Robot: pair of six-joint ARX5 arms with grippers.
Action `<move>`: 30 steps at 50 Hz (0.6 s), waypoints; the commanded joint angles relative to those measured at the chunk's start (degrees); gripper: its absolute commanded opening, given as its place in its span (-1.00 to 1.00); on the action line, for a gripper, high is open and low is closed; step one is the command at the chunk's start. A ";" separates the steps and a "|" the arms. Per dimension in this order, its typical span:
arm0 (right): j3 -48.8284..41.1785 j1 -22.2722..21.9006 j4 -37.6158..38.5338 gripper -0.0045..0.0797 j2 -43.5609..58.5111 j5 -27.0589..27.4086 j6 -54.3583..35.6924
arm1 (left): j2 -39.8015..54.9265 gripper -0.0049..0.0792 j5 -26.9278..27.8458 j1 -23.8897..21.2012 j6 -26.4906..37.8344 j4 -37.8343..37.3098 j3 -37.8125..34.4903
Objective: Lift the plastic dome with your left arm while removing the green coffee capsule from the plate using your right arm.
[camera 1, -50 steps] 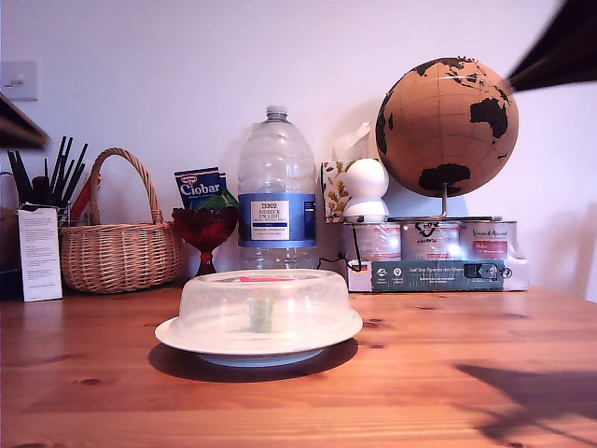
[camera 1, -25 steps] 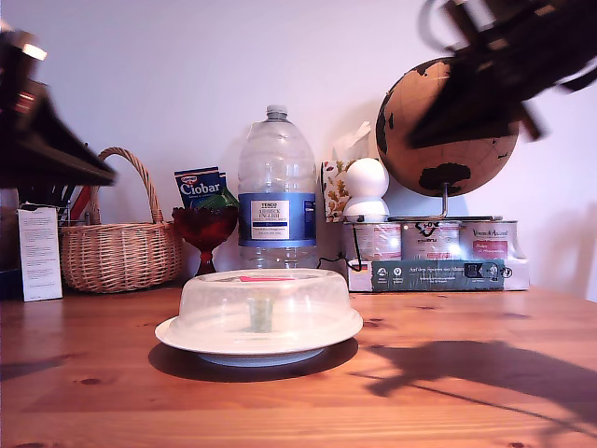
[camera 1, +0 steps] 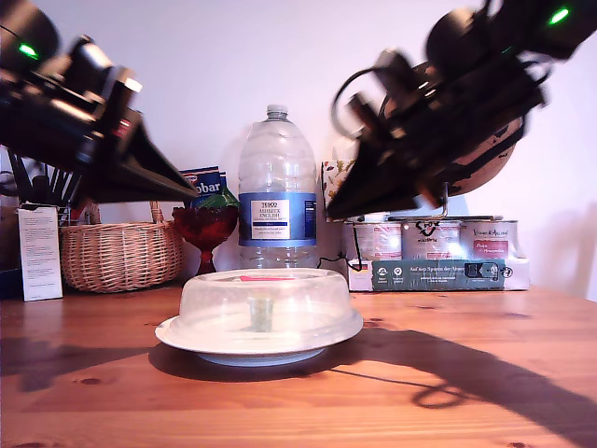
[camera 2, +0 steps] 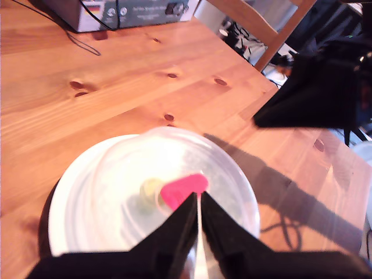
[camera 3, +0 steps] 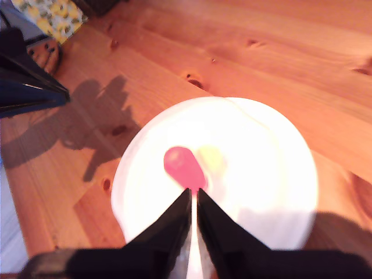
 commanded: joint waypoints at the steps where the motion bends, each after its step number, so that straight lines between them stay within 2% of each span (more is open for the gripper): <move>1: 1.36 1.16 0.85 -0.92 1.84 -0.11 -0.57 | 2.84 -0.93 -0.35 -0.50 0.11 0.17 1.05; 15: 3.04 2.23 2.29 -0.92 6.97 0.11 -1.53 | 9.11 -0.93 -2.67 -2.36 -4.07 -4.20 7.61; 22: 3.04 2.23 2.51 -0.92 7.30 1.97 -3.17 | 11.10 -0.93 -4.83 -3.93 -6.36 -6.03 10.25; 30: 3.04 2.23 2.75 -0.92 7.76 2.60 -3.96 | 12.48 -0.93 -7.72 -5.60 -9.20 -11.91 12.96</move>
